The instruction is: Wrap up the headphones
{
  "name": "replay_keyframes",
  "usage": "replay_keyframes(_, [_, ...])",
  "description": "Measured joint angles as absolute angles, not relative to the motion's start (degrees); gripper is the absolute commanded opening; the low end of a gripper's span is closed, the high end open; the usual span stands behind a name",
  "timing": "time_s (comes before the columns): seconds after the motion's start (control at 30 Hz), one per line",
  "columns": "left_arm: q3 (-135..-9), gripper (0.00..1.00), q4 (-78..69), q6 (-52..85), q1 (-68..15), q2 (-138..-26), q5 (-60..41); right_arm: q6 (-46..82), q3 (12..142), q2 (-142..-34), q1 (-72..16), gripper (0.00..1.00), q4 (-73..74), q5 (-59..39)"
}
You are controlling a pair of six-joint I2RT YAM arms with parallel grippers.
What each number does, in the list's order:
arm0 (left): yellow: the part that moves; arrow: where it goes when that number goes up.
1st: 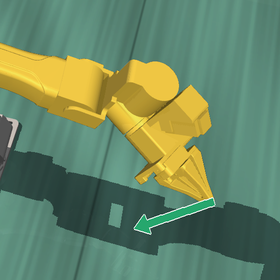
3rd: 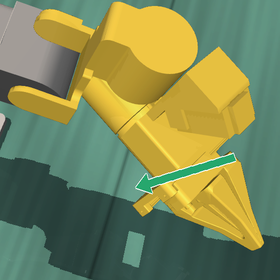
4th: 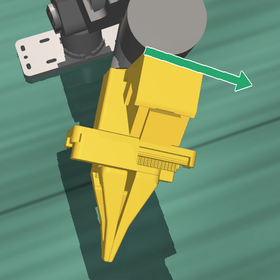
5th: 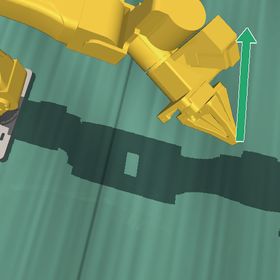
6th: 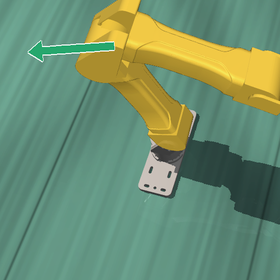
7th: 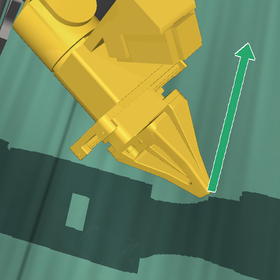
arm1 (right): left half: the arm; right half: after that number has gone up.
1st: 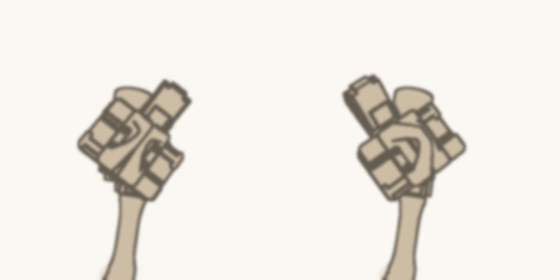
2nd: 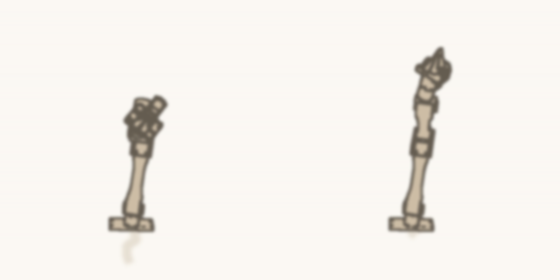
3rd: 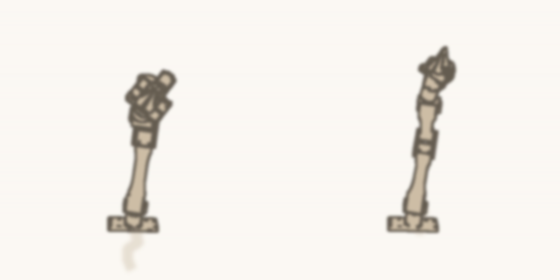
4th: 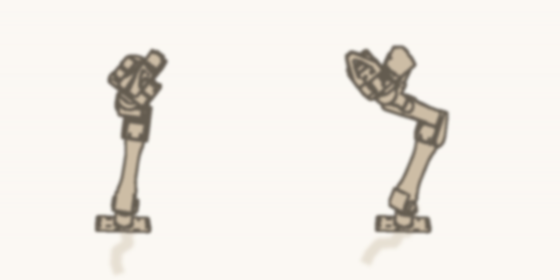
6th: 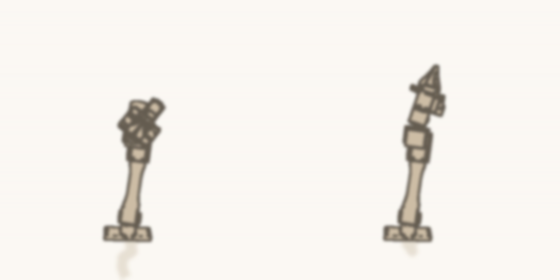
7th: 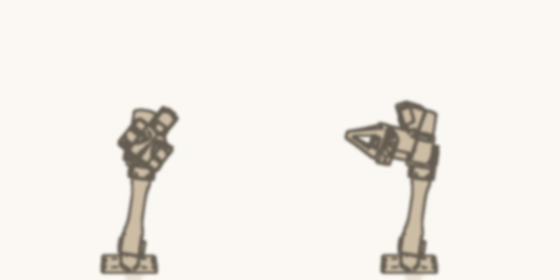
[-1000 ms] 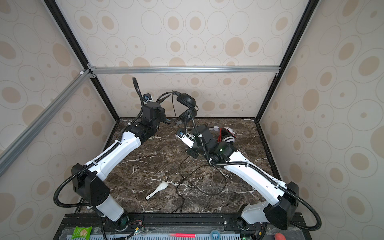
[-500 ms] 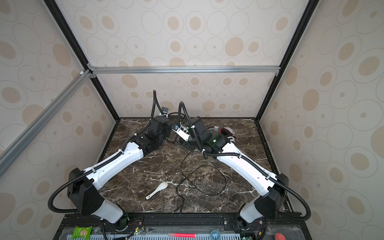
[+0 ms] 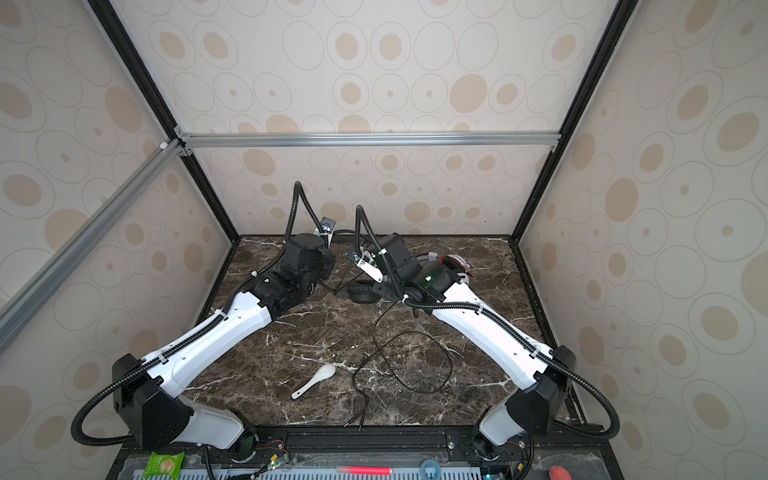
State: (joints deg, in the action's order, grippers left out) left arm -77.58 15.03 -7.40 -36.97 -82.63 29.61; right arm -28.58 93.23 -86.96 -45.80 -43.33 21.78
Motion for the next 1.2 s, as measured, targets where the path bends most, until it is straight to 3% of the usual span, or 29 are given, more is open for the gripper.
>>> replay_keyframes(0.43, [-81.0,0.00,25.3,-12.5,-37.0,-82.2,16.9,-34.9,93.1,-86.9,-46.0,0.09,-43.9,27.1])
replay_keyframes(0.87, [-83.7,0.00,32.4,-14.0,-37.0,-81.9,12.6,-39.3,89.6,-85.8,-45.9,0.13,-43.5,28.3])
replay_keyframes(1.2, [-84.1,0.00,34.1,-13.1,-37.0,-80.2,5.4,-35.4,88.4,-84.1,-39.9,0.14,-40.2,24.1])
